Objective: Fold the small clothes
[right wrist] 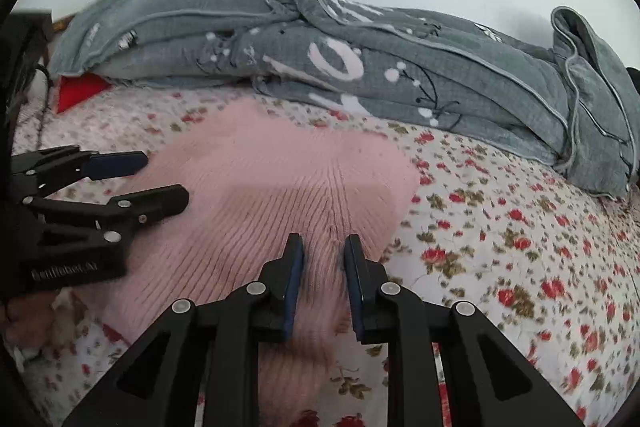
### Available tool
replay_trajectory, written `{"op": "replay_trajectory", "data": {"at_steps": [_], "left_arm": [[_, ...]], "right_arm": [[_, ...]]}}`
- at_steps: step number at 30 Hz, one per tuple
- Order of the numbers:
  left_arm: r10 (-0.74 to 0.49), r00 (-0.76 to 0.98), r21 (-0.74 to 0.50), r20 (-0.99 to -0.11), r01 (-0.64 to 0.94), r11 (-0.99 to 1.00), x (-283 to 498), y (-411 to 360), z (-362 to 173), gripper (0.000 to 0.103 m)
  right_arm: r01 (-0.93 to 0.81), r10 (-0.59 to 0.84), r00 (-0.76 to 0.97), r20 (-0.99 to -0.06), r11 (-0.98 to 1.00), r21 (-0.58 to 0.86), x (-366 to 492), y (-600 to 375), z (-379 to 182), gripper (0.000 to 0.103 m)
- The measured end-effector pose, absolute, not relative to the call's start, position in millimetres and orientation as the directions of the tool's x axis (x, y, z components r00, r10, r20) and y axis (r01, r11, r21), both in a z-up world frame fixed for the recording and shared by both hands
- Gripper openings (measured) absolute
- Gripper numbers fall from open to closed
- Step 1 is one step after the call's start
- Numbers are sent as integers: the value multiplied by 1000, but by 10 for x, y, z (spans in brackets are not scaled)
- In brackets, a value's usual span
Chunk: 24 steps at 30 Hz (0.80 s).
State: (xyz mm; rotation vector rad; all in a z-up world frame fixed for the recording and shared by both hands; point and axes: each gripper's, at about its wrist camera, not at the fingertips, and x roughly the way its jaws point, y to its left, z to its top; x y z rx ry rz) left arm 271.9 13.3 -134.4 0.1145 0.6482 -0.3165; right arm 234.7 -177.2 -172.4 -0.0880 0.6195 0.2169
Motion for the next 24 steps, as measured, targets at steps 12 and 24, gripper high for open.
{"op": "replay_trajectory", "data": {"at_steps": [12,24], "left_arm": [[-368,666,-77,-649,424,902,3986,247,-1492,60],[-394,646,-128,-654,418,899,4076,295,-1829,64]], "right_arm": [[-243,216,762,-610,969,40,3420,-1882,-1677,22],[-152,227,695,-682,974,169,3677,-2175,-2132,22]]}}
